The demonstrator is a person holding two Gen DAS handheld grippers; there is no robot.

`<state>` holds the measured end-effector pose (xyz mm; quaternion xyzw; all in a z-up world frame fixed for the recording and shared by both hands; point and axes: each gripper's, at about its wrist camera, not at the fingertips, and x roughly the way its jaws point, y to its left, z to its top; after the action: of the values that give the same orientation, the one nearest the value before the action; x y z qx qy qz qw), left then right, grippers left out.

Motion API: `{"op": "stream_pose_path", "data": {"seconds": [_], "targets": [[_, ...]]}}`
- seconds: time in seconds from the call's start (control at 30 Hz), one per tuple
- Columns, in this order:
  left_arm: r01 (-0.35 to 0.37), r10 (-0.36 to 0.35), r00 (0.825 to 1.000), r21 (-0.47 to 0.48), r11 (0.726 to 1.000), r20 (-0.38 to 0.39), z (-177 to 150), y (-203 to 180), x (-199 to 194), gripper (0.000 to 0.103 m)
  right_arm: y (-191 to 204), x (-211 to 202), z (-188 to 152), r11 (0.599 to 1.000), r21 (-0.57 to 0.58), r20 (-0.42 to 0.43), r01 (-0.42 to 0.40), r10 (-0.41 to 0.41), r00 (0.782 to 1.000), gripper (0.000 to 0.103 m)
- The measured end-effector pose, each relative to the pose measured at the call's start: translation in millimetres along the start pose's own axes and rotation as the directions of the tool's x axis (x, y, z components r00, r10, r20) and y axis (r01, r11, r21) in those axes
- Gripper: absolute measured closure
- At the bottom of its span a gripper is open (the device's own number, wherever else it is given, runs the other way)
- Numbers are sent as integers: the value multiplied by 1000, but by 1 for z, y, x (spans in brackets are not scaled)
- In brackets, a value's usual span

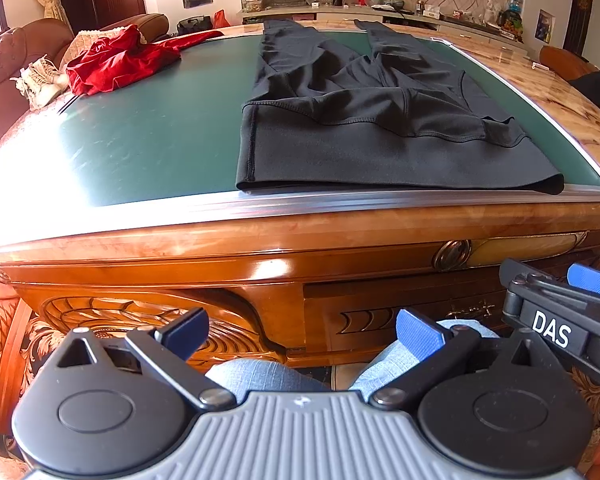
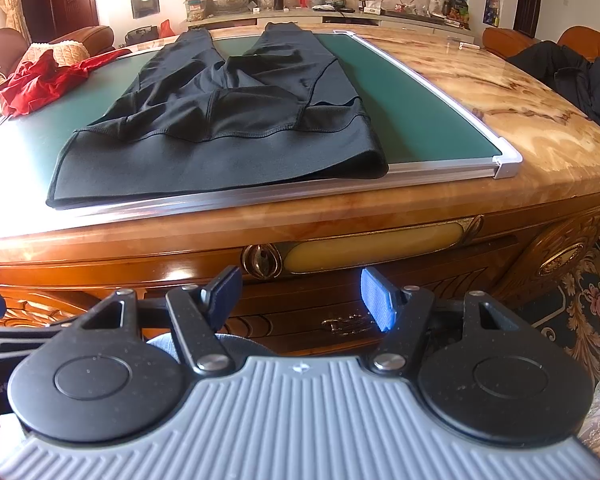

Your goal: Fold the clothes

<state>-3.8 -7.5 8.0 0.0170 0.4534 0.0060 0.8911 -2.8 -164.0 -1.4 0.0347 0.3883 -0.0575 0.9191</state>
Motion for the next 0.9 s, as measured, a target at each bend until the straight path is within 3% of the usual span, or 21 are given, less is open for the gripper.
{"op": "stream_pose_path", "data": {"seconds": [0.9], "targets": [[4,-4,1000,1,1000,7,0,0,-3,0,1,3,1,1000,-9,-6,5,-5,1000,29]]}}
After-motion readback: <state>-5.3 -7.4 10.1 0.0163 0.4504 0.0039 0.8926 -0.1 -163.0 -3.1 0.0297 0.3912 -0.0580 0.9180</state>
